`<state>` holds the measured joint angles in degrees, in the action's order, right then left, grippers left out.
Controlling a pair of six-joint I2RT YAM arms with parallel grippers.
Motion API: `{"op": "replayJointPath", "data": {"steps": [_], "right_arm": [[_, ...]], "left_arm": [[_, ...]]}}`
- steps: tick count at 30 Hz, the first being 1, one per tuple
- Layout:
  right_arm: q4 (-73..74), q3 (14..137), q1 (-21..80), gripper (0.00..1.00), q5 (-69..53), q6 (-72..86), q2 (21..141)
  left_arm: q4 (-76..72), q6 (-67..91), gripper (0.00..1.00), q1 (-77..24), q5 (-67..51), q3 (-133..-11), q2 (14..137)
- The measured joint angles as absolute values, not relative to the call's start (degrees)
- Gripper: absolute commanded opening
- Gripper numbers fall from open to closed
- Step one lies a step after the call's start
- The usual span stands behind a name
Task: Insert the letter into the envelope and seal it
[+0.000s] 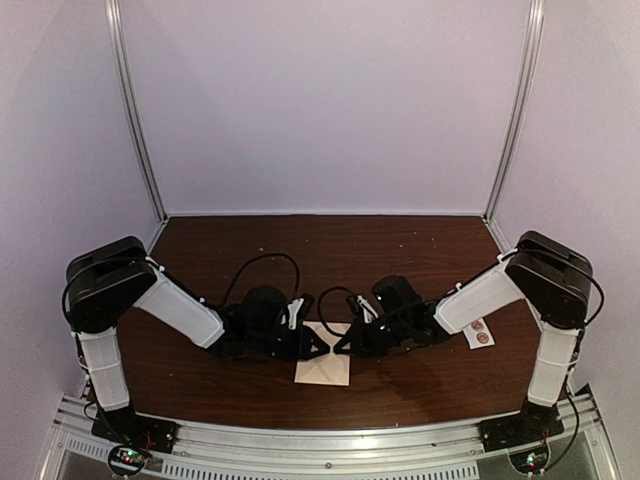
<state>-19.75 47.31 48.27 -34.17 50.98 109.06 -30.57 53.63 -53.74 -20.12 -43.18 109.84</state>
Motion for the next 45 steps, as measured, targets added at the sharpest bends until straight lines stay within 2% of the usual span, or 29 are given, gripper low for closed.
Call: {"op": "replayJointPath", "data": {"steps": [11, 33, 35, 40, 45], "right_arm": [[-18.44, 43.86, 52.10, 0.00, -34.28, 50.81, 103.79], [-24.77, 38.74, 54.15, 0.00, -34.61, 54.89, 104.47], [-24.62, 38.74, 54.19, 0.08, -34.41, 54.85, 104.20], [-20.43, 38.63, 54.26, 0.43, -31.81, 53.67, 99.24], [-14.06, 38.83, 53.47, 0.65, -27.46, 51.42, 89.32]], "left_arm": [[-31.38, 53.63, 0.15, -53.74, -20.12, -42.83, 109.93], [-31.62, 53.65, 0.16, -53.76, -19.66, -42.74, 109.95], [-31.62, 53.65, 0.19, -53.76, -19.62, -42.74, 109.86], [-28.73, 53.47, 0.37, -53.80, -18.15, -42.74, 106.85], [-23.51, 51.99, 0.56, -53.80, -13.28, -42.76, 96.18]]}}
